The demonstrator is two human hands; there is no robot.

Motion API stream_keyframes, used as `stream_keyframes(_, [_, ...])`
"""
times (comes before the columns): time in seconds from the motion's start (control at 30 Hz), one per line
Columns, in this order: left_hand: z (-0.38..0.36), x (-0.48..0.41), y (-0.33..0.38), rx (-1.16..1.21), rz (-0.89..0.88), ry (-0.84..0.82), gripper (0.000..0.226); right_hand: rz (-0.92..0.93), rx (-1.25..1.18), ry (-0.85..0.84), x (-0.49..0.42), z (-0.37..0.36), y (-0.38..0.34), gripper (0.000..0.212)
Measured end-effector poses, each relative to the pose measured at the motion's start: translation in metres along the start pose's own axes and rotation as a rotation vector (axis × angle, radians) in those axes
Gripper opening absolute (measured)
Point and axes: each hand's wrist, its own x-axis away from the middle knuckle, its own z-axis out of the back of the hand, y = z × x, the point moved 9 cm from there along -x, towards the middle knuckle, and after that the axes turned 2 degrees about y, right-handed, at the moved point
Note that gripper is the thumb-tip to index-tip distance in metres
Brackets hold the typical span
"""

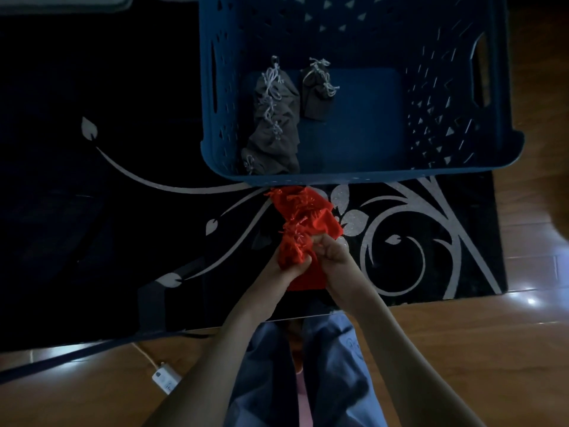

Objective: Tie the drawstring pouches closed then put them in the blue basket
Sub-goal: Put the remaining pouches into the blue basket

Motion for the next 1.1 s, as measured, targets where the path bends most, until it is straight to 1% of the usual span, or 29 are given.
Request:
stream_keyframes(0.03, [0.006,-0.001,0.0,0.01,-0.007,0.086,0.026,0.01,0.096,0.015,-0.002,0.0,0.0,0.029])
stream_keyframes(0.07, [0.014,-0.002,0.0,0.023,-0.01,0.193,0.024,0.026,0.171,0.014,-0.002,-0.002,-0.003,0.033])
stream_keyframes(0.13, [0.034,0.0,0.0,0.051,-0.009,0.418,0.026,0.06,0.288,0.044,-0.006,-0.001,-0.012,0.034])
stream_keyframes(0.17, [0.045,0.002,0.0,0.055,0.0,0.502,0.026,0.087,0.358,0.101,-0.009,0.004,-0.02,0.034])
stream_keyframes(0.2, [0.056,0.005,-0.001,0.05,0.013,0.56,0.025,0.129,0.469,0.2,-0.013,0.012,-0.028,0.034])
stream_keyframes(0.27, [0.072,0.008,-0.003,0.028,0.042,0.598,0.023,0.169,0.763,0.414,-0.021,0.031,-0.038,0.042])
stream_keyframes(0.3, [0.078,0.009,-0.005,0.006,0.057,0.593,0.023,0.131,0.87,0.478,-0.025,0.037,-0.037,0.049])
stream_keyframes(0.37, [0.084,0.011,-0.007,-0.032,0.083,0.552,0.03,0.078,0.99,0.518,-0.032,0.039,-0.031,0.059])
stream_keyframes(0.47, [0.082,0.009,-0.009,-0.029,0.082,0.449,0.034,0.032,1.111,0.545,-0.038,0.038,-0.029,0.062])
stream_keyframes(0.57, [0.08,0.008,-0.01,-0.016,0.075,0.432,0.028,-0.012,1.101,0.581,-0.032,0.044,-0.026,0.051])
stream_keyframes(0.63, [0.081,0.009,-0.012,-0.001,0.059,0.475,0.025,-0.016,1.097,0.581,-0.028,0.048,-0.023,0.041])
stream_keyframes(0.7, [0.083,0.008,-0.014,0.034,0.065,0.524,0.027,-0.023,1.085,0.6,-0.025,0.051,-0.02,0.04])
stream_keyframes(0.8, [0.083,0.004,-0.02,0.072,0.099,0.553,0.019,-0.057,0.932,0.664,-0.024,0.056,-0.014,0.041])
stream_keyframes(0.9, [0.083,0.002,-0.019,0.065,0.101,0.56,0.016,-0.093,0.751,0.631,-0.019,0.053,0.0,0.037])
stream_keyframes(1.0, [0.084,-0.001,-0.015,0.066,0.084,0.572,0.016,-0.041,0.716,0.578,-0.006,0.052,0.003,0.022])
stream_keyframes(1.1, [0.087,-0.005,-0.012,0.089,0.073,0.587,0.016,0.063,0.716,0.525,0.007,0.048,0.0,0.019])
